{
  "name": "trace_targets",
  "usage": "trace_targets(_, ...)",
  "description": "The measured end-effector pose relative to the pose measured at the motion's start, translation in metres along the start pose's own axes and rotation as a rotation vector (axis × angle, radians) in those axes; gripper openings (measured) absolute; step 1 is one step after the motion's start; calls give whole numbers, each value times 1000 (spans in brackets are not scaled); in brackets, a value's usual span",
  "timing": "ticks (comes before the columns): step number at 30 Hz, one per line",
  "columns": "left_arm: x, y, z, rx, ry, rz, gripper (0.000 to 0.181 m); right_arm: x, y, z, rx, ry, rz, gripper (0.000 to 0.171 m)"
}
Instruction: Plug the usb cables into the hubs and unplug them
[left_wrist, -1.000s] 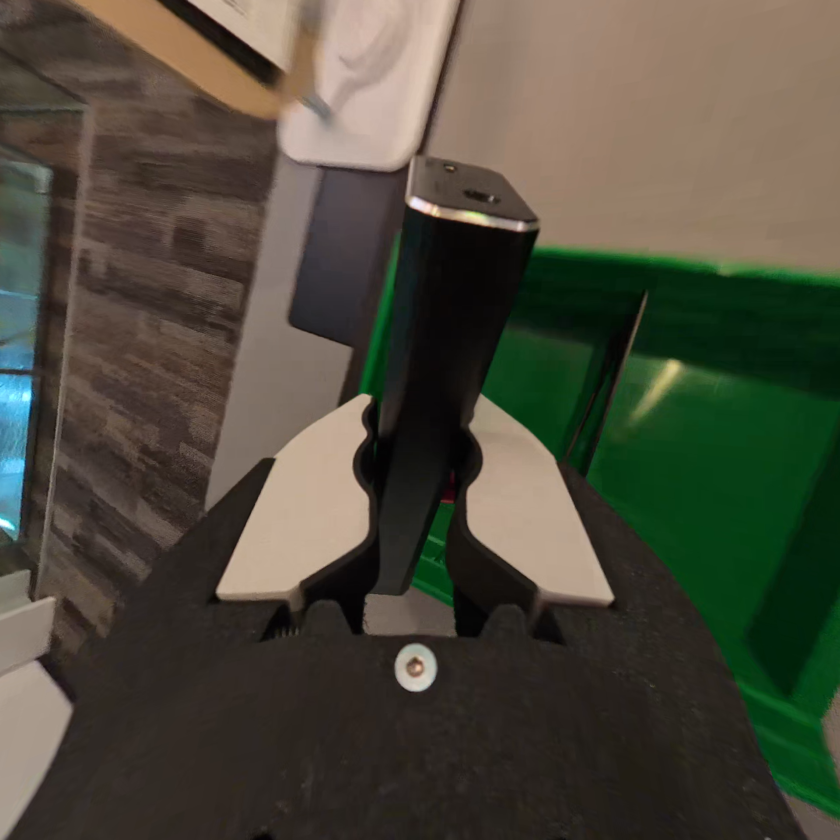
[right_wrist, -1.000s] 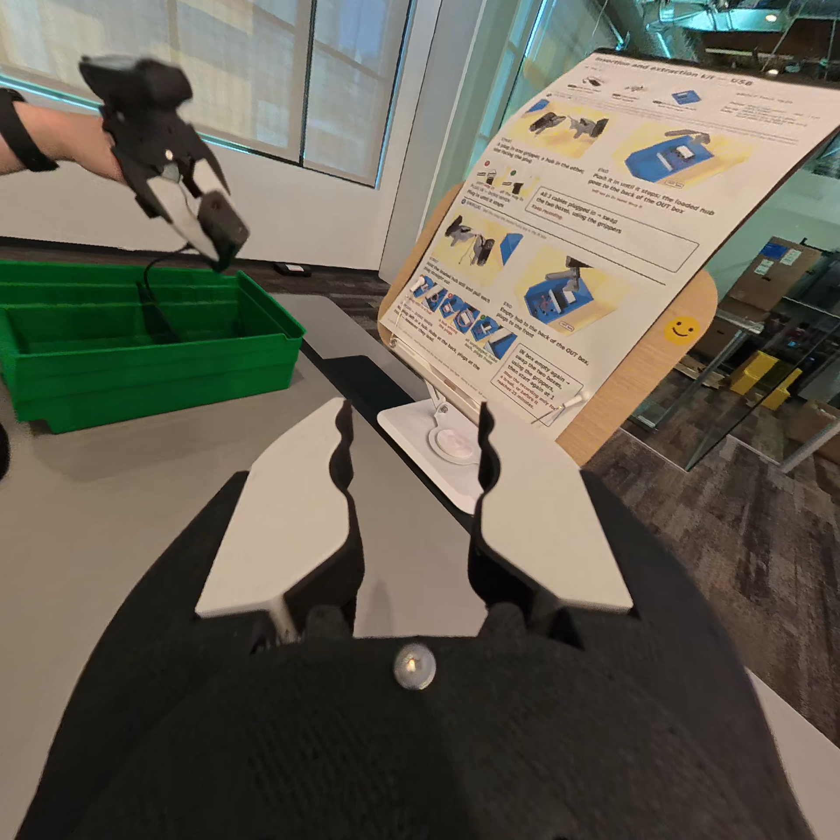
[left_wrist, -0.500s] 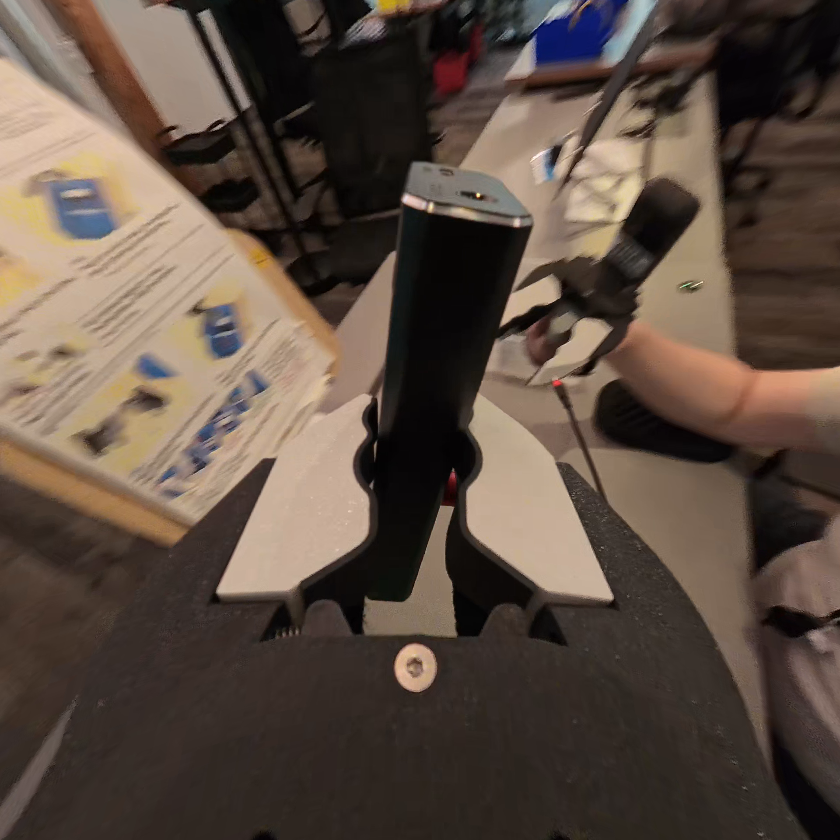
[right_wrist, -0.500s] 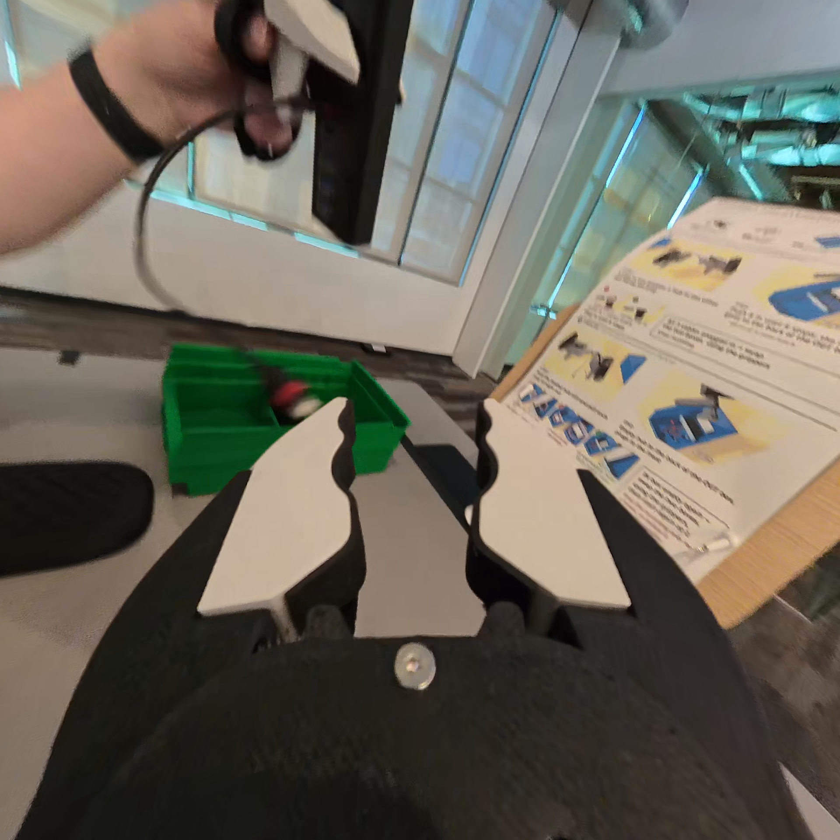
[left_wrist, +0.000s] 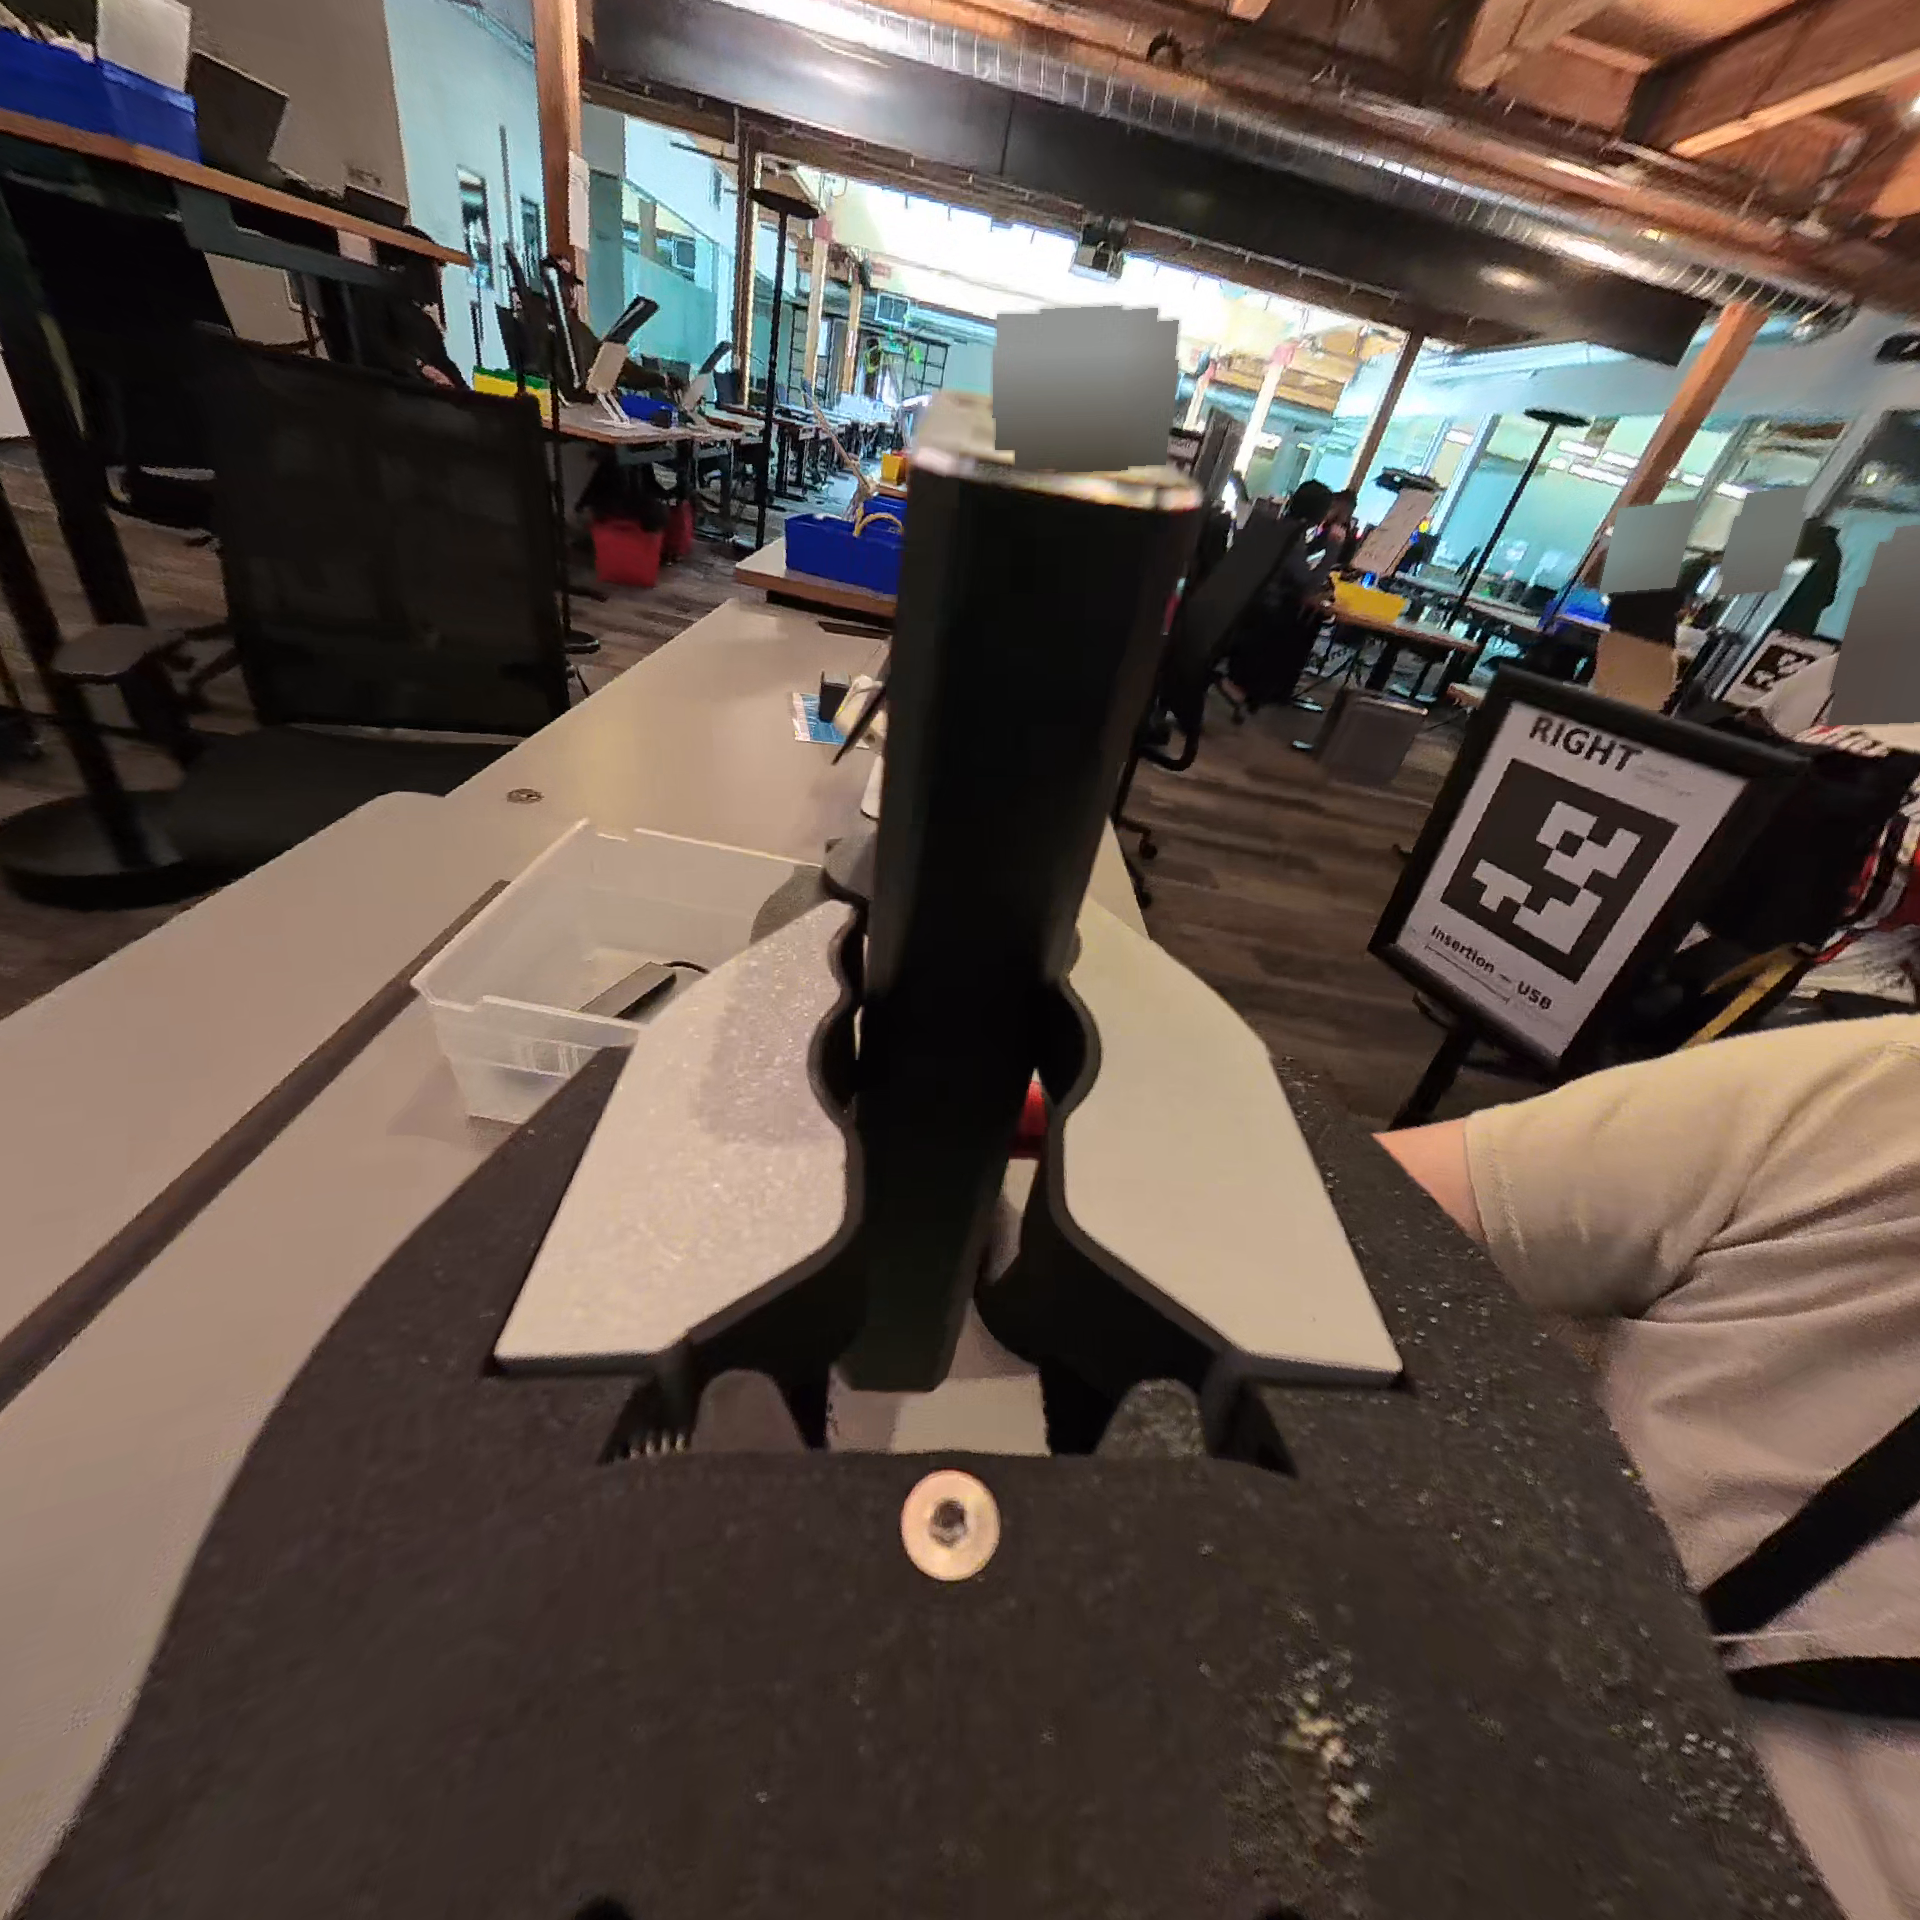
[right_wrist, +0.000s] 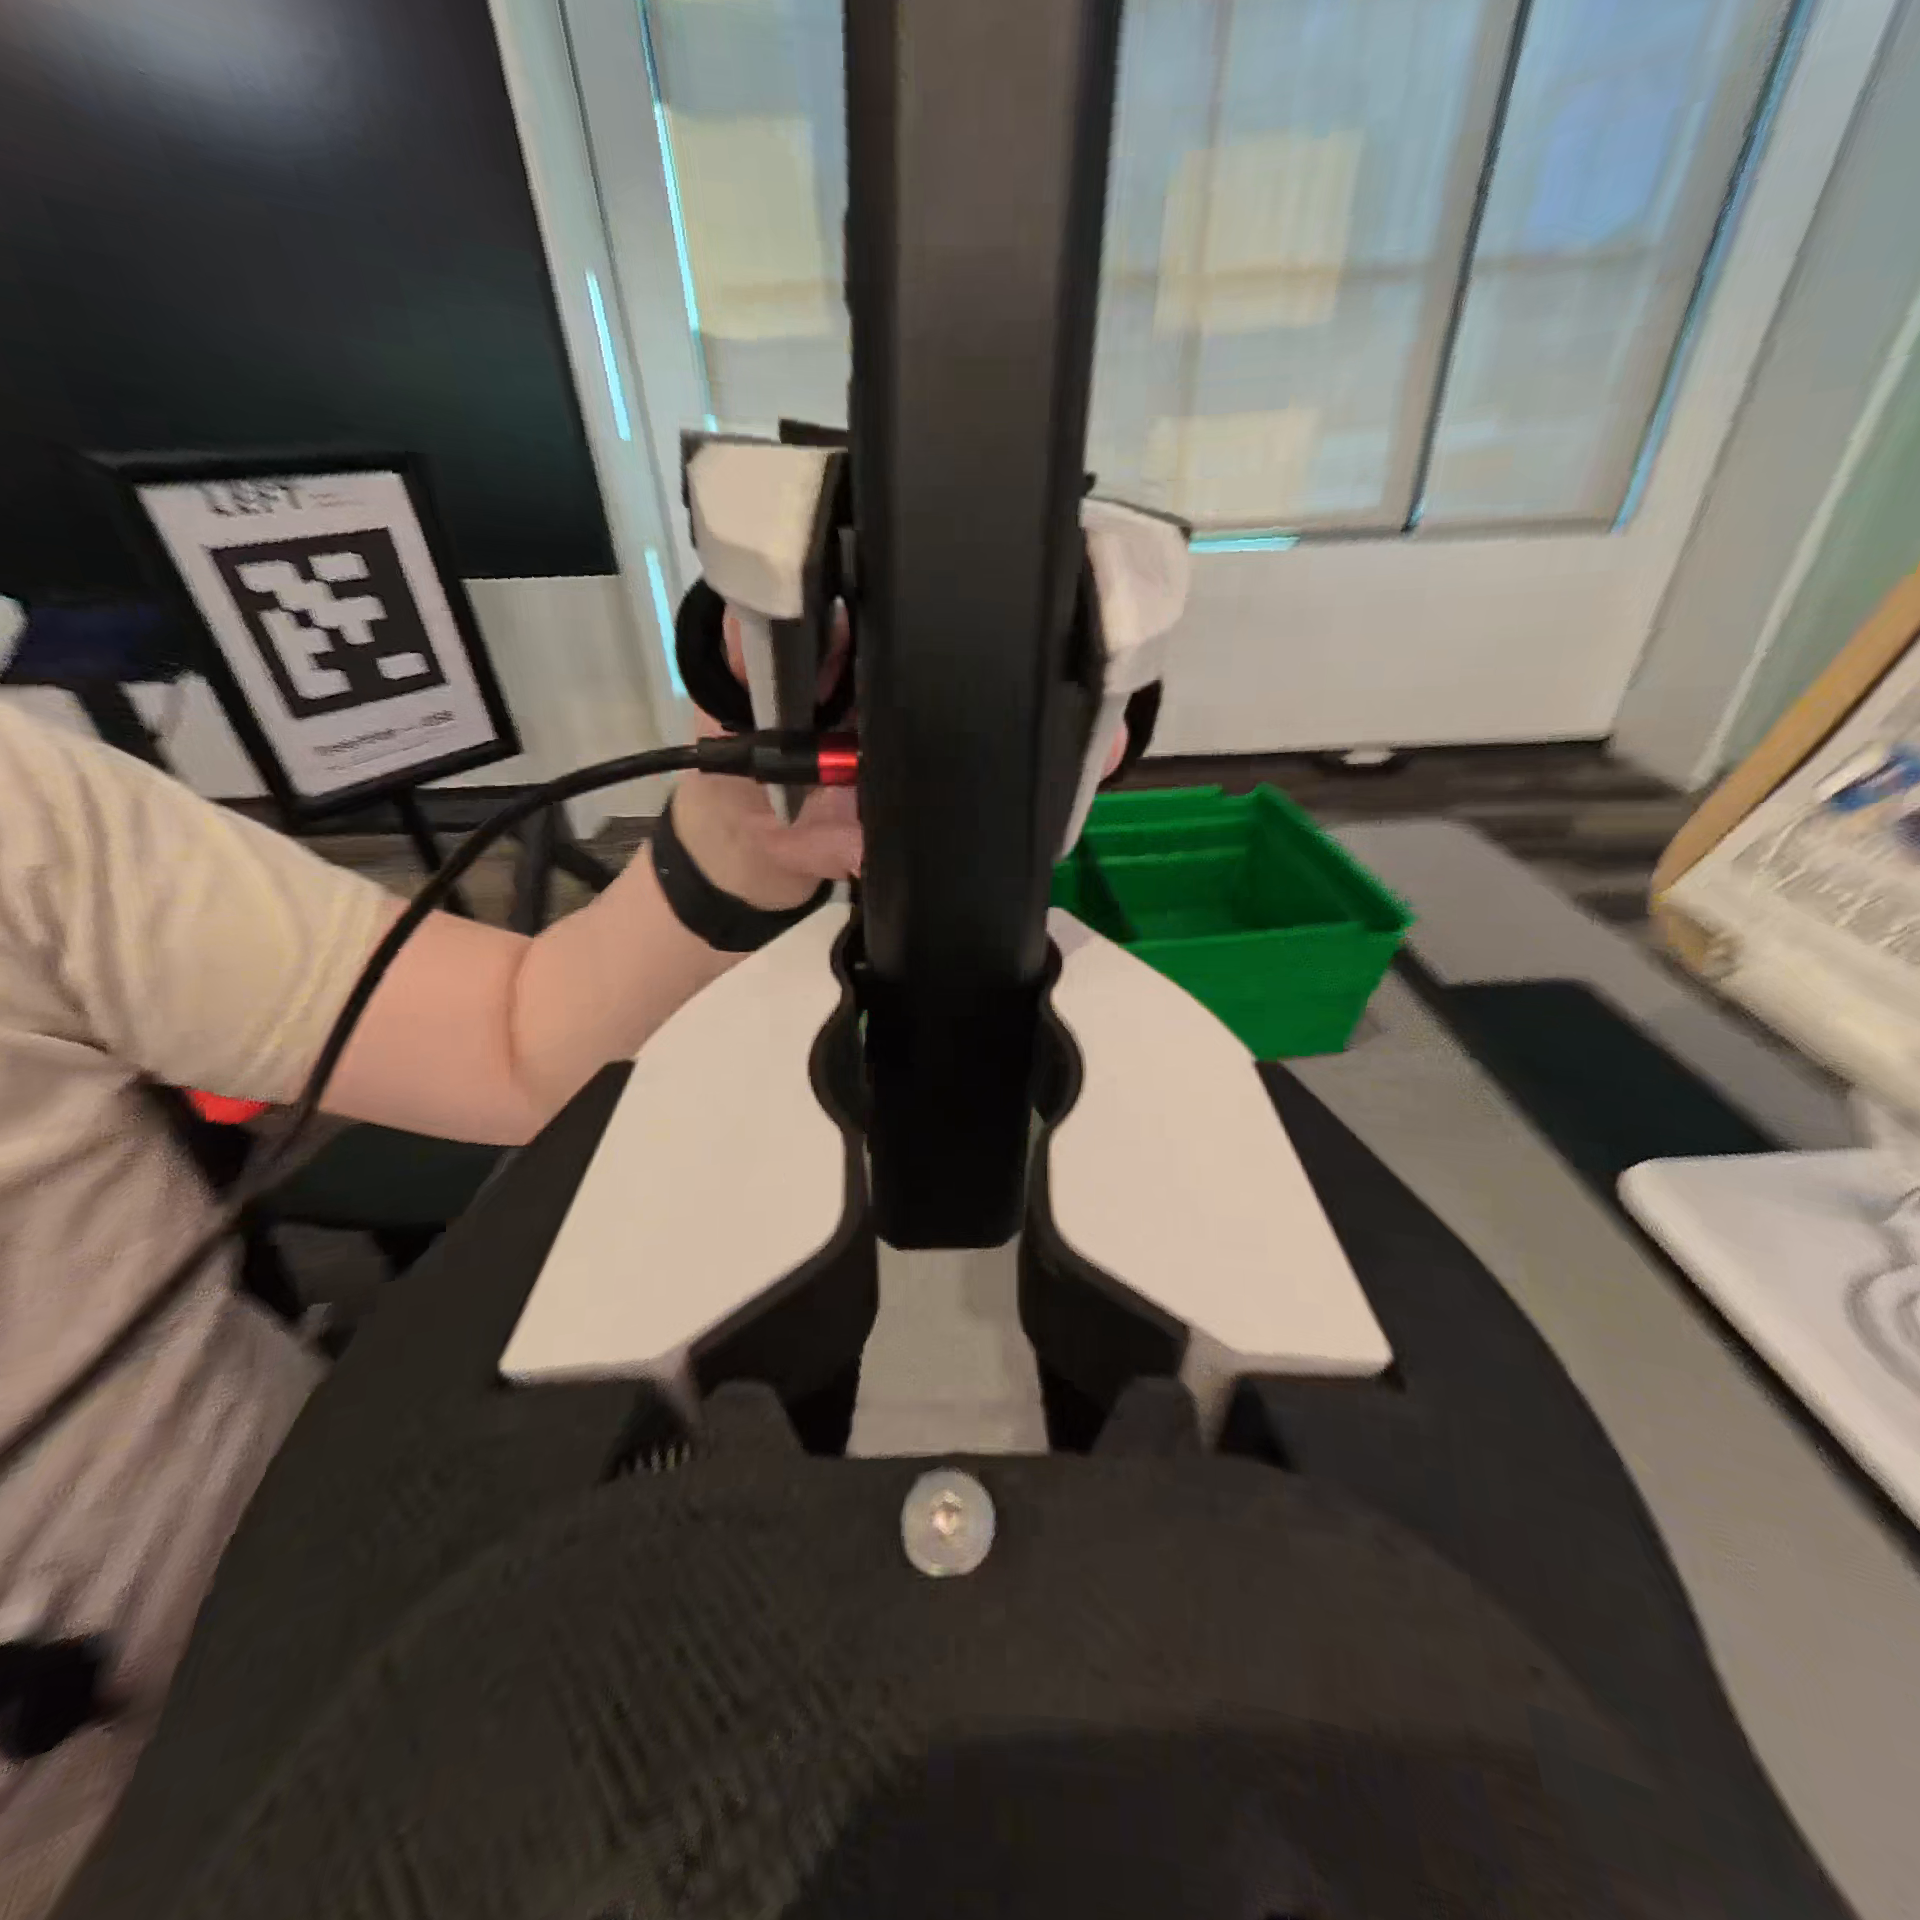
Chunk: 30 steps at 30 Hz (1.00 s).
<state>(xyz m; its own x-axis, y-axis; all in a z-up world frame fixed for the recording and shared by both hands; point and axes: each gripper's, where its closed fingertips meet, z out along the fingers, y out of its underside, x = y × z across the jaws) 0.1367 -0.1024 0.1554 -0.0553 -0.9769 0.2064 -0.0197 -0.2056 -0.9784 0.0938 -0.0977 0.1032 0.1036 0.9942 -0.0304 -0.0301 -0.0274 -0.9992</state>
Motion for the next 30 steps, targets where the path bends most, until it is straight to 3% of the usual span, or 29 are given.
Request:
trace_targets(2, -13, 8, -5, 7, 4, -29, 32, 3, 10, 0, -25, -65, 107, 29)
trace_targets(4, -17, 10, -14, 50, 65, -71, 47, 12, 24, 3, -34, -81, 135, 28)
trace_targets(7, -35, 14, -24, 58, 72, -113, 49, 25, 43, 10, -50, -90, 175, 28)
trace_targets(11, -50, 29, -26, -2, 74, -132, 42, 34, 51, 19, -23, -102, 200, 29)
trace_targets(15, -62, 28, -25, 46, 55, -141, 32, 43, 52, 20, -15, -46, 162, 28)
trace_targets(25, -58, 38, -23, -7, 99, -166, 35, 42, 59, 20, -42, -47, 140, 28)
trace_targets(30, -71, 37, -22, -6, -16, -131, 31, 50, 58, 18, -3, -32, 186, 29)
